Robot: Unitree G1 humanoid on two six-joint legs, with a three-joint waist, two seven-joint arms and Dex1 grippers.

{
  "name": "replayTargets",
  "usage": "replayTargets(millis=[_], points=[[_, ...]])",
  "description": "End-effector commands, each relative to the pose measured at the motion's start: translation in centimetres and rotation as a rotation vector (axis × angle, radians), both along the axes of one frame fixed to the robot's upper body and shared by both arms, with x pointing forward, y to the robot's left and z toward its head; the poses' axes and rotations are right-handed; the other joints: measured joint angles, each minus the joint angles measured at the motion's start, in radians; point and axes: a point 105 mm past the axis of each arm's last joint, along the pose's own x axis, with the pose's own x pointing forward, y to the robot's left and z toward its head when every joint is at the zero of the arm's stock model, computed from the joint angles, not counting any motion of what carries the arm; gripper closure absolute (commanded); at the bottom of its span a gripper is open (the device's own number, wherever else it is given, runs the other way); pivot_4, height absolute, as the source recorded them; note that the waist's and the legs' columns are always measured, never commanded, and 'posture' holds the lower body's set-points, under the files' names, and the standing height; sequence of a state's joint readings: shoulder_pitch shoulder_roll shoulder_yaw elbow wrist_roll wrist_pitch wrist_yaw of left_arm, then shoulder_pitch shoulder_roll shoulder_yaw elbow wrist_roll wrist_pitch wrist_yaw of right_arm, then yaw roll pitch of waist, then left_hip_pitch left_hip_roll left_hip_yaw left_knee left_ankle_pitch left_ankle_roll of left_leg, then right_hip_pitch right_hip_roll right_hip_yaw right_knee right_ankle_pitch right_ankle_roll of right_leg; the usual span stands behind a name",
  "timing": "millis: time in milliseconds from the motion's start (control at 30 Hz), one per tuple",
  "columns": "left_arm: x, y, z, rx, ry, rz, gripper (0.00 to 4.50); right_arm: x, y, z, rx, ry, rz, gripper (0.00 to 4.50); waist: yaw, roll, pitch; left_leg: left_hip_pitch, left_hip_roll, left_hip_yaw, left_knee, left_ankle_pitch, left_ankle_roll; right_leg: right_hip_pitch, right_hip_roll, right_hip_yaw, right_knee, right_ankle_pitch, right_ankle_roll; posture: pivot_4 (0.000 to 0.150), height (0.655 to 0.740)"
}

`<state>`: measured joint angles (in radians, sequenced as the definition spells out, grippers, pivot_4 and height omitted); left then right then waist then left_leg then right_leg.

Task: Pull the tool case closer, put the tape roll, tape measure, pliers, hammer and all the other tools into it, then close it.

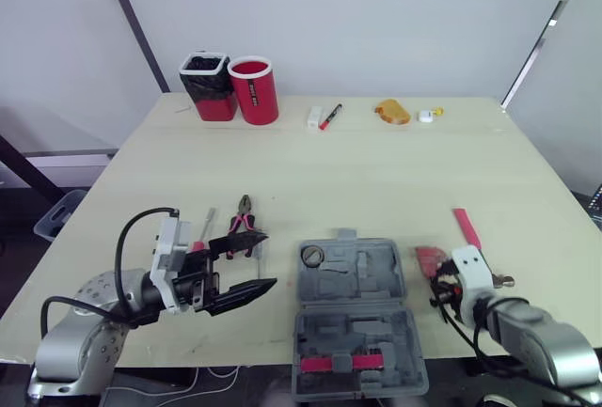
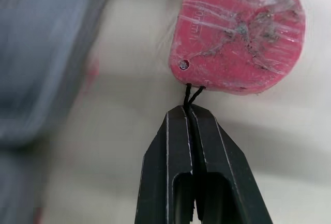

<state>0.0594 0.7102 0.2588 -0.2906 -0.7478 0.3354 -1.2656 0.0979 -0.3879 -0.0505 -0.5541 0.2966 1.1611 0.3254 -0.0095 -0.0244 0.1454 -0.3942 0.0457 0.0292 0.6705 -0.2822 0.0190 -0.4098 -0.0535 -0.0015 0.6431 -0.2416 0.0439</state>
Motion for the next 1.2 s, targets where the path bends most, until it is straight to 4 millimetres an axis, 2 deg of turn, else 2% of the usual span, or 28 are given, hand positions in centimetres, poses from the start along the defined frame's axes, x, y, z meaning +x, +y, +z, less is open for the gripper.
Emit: replayTargets(millis=[33, 167, 300, 600, 667, 733, 833, 867, 900, 967, 1100, 1200], points=[[-0.6, -0.1, 0.4, 0.019, -0.029, -0.048, 0.0, -2.5, 0.4, 0.5, 0.031, 0.028, 0.006, 4.48, 0.0, 0.0, 0.0, 0.0, 0.0, 0.0, 0.0, 0.0, 0.0, 0.0, 0.0, 0.0, 0.0, 0.0, 0.0, 0.15, 0.74], [-1.1, 0.3, 0.1, 0.04, -0.03, -0.079, 0.0, -5.1, 1.2, 0.6, 0.055, 0.065, 0.025, 4.48, -0.001, 0.0, 0.0, 0.0, 0.0, 0.0, 0.0, 0.0, 0.0, 0.0, 0.0, 0.0, 0.0, -0.002, -0.004, 0.15, 0.74], [-1.2, 0.9, -0.4, 0.07, -0.066, -0.086, 0.0, -6.7, 1.6, 0.4, 0.059, 0.094, 0.053, 4.48, -0.001, 0.0, 0.0, 0.001, 0.0, 0.0, 0.001, 0.0, 0.0, 0.0, 0.0, 0.0, 0.0, -0.002, -0.004, 0.15, 0.74], [-1.2, 1.0, -0.8, 0.061, -0.114, -0.118, 0.0, -6.6, 1.3, 0.2, 0.043, 0.082, 0.067, 4.48, -0.001, 0.0, 0.0, 0.001, 0.0, 0.0, 0.001, 0.0, 0.0, 0.0, 0.0, 0.0, 0.0, -0.002, -0.004, 0.15, 0.74], [-1.3, 1.0, -0.8, 0.057, -0.114, -0.126, 0.0, -6.4, 1.1, 0.7, 0.061, 0.07, 0.087, 3.95, -0.001, 0.0, 0.0, 0.001, 0.0, 0.0, 0.001, 0.0, 0.0, 0.0, 0.0, 0.0, 0.0, -0.002, -0.004, 0.15, 0.74], [-1.4, 1.0, -0.8, 0.055, -0.097, -0.148, 0.0, -6.3, 0.9, 1.8, 0.066, 0.054, 0.16, 3.12, -0.001, 0.0, 0.0, 0.001, 0.0, 0.0, 0.001, 0.0, 0.0, 0.0, 0.0, 0.0, 0.0, -0.002, -0.004, 0.15, 0.74], [-1.4, 1.2, -0.5, 0.053, -0.085, -0.171, 0.0, -6.5, 0.3, 4.3, 0.021, 0.018, 0.366, 1.85, -0.001, 0.0, 0.0, 0.001, 0.0, 0.001, 0.002, 0.0, 0.0, 0.0, 0.0, 0.001, 0.0, -0.002, -0.004, 0.15, 0.74], [-1.4, 1.2, -0.4, 0.051, -0.085, -0.176, 0.0, -6.5, 0.2, 5.2, 0.014, 0.002, 0.428, 1.26, -0.001, 0.0, 0.0, 0.001, 0.0, 0.002, 0.002, 0.0, 0.0, 0.0, 0.0, 0.002, 0.0, -0.002, -0.004, 0.15, 0.74], [-1.3, 1.2, -0.4, 0.05, -0.085, -0.179, 0.0, -6.4, 0.1, 5.9, 0.007, -0.013, 0.479, 1.0, 0.0, 0.0, 0.0, 0.001, 0.0, 0.002, 0.002, 0.0, 0.0, 0.0, 0.0, 0.002, 0.0, -0.002, -0.003, 0.15, 0.74], [-1.3, 1.2, -0.3, 0.052, -0.086, -0.185, 0.0, -5.8, 0.1, 7.3, -0.057, -0.074, 0.628, 0.06, 0.0, 0.0, 0.0, 0.001, 0.0, 0.0, 0.002, 0.0, 0.0, 0.0, 0.001, 0.001, 0.0, -0.002, -0.003, 0.15, 0.74], [-1.3, 1.1, -0.2, 0.049, -0.083, -0.193, 0.0, -5.0, 0.1, 8.0, -0.186, -0.127, 0.889, 0.06, -0.001, -0.001, 0.0, 0.001, 0.001, 0.0, 0.002, 0.0, 0.0, 0.001, 0.003, 0.002, 0.0, -0.002, -0.003, 0.15, 0.74], [-1.5, 0.9, -0.2, 0.046, -0.072, -0.198, 0.0, -4.1, -0.7, 6.6, -0.292, -0.109, 1.087, 0.06, -0.002, -0.001, 0.0, 0.001, 0.001, 0.001, 0.002, 0.0, 0.0, 0.0, 0.003, 0.002, 0.0, -0.002, -0.003, 0.15, 0.74]])
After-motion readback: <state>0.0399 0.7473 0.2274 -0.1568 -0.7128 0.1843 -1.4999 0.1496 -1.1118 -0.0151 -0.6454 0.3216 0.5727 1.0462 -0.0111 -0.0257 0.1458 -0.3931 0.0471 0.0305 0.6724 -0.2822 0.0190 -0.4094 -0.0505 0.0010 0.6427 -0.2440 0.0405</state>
